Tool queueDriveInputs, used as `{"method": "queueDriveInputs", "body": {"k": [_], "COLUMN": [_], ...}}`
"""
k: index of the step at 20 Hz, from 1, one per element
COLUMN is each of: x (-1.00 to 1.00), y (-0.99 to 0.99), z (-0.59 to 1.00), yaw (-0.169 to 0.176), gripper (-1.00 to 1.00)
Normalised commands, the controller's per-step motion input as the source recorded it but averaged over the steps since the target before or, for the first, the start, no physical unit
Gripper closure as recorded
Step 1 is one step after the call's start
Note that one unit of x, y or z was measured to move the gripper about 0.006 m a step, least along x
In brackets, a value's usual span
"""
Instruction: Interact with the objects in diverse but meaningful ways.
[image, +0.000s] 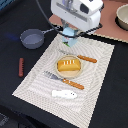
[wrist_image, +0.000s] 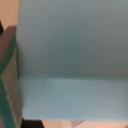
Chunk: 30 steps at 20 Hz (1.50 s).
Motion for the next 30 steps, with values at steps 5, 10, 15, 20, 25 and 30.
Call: {"method": "queueDriveInputs", "body": {"k": [5,10,15,20,25,30], "x": [-0.56,-0.51,-0.57,-0.21,0.14,0.18], "y": [-0.71,-0.72,-0.71,-0.44,-0.35,-0.36], "z": [0.01,0.00,-0.09,-0.04,0.00,-0.10], "yaw": [0.000,0.000,0.000,0.007,-0.059,-0.019], "gripper": [1.00,1.00,1.00,1.00,1.00,1.00]}}
